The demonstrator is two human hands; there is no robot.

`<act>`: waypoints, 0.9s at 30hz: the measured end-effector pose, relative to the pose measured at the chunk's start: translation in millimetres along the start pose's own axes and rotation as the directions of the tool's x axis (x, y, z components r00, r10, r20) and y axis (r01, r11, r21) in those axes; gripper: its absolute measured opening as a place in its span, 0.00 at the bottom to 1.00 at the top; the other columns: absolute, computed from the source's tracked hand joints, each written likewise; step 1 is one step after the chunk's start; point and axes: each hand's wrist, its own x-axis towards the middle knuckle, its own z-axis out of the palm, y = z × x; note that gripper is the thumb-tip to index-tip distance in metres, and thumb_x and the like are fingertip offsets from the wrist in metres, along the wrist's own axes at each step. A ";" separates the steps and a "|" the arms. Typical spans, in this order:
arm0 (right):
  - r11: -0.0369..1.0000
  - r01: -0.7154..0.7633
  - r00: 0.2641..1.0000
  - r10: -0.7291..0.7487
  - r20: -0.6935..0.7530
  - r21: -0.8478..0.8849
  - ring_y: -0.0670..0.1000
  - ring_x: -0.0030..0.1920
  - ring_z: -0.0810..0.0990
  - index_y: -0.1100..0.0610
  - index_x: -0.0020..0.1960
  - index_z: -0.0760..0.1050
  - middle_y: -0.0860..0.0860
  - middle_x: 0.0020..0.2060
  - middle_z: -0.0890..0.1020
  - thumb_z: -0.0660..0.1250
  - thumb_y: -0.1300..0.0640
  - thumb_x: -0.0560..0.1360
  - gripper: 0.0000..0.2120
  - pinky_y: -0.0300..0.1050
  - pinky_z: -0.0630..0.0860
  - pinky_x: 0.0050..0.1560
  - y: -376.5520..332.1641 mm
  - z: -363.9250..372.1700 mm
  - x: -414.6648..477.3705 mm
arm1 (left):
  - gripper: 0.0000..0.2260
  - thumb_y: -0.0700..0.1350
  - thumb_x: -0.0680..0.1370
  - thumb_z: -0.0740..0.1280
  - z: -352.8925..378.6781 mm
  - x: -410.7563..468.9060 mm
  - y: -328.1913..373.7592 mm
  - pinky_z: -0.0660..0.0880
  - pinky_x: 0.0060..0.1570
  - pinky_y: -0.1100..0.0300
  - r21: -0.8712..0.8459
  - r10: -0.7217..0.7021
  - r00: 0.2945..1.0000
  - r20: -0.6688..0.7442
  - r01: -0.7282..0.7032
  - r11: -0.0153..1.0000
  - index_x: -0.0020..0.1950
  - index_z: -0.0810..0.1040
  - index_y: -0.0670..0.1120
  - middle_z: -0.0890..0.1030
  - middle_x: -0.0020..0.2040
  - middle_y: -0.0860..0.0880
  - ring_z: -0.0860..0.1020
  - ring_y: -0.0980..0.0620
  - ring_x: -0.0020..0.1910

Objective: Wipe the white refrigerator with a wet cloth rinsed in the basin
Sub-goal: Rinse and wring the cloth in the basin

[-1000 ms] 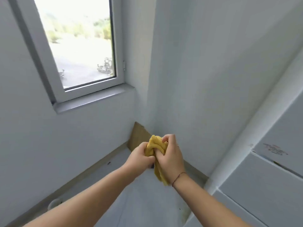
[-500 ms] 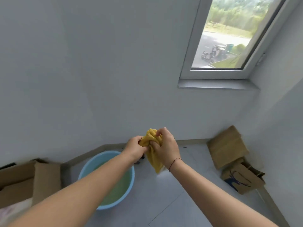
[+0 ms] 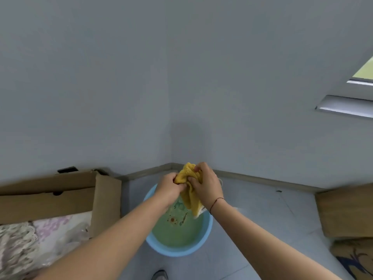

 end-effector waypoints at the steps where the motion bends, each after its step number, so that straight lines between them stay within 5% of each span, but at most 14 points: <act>1: 1.000 -0.008 1.000 0.008 0.018 0.010 0.51 0.52 0.73 0.52 0.53 0.69 0.49 0.51 0.76 0.66 0.54 0.76 0.08 0.44 0.70 0.48 -0.5 15.5 13.8 | 0.05 0.42 0.75 0.69 -9.0 14.7 -7.4 0.75 0.53 0.53 -0.006 -0.018 1.000 -0.003 0.018 1.000 0.50 0.79 0.49 0.82 0.47 0.49 0.79 0.49 0.50; 11: 0.953 -0.264 0.944 0.224 0.244 0.150 0.48 0.48 0.77 0.52 0.51 0.73 0.45 0.46 0.77 0.63 0.56 0.79 0.02 0.32 0.69 0.42 73.9 115.2 66.1 | 0.09 0.50 0.75 0.70 -7.3 103.1 -100.1 0.70 0.42 0.57 -0.066 -0.191 0.982 -0.006 0.190 0.980 0.45 0.79 0.44 0.81 0.41 0.48 0.76 0.51 0.42; 18: 0.904 -0.422 0.852 0.370 0.371 0.068 0.52 0.46 0.78 0.50 0.49 0.72 0.51 0.45 0.80 0.59 0.57 0.80 0.05 0.44 0.74 0.46 156.6 176.8 99.4 | 0.11 0.49 0.77 0.64 18.8 170.0 -171.1 0.67 0.37 0.57 0.051 -0.301 0.953 -0.046 0.303 0.952 0.39 0.71 0.44 0.74 0.35 0.48 0.72 0.50 0.35; 24: 0.920 -0.299 0.831 0.381 0.405 -0.253 0.53 0.44 0.74 0.52 0.53 0.72 0.52 0.44 0.78 0.55 0.57 0.81 0.07 0.43 0.68 0.43 242.2 225.0 120.6 | 0.08 0.54 0.74 0.67 48.1 209.0 -243.9 0.64 0.32 0.61 0.383 -0.230 0.971 -0.064 0.237 0.893 0.42 0.73 0.52 0.76 0.35 0.55 0.72 0.56 0.34; 27: 0.862 -0.068 0.878 0.291 0.381 -0.501 0.55 0.49 0.73 0.51 0.59 0.72 0.52 0.51 0.80 0.53 0.56 0.81 0.12 0.45 0.66 0.52 262.6 240.0 123.4 | 0.07 0.45 0.75 0.67 52.8 220.1 -275.3 0.66 0.43 0.62 0.634 -0.027 0.997 -0.068 0.064 0.771 0.52 0.75 0.55 0.79 0.47 0.57 0.76 0.55 0.47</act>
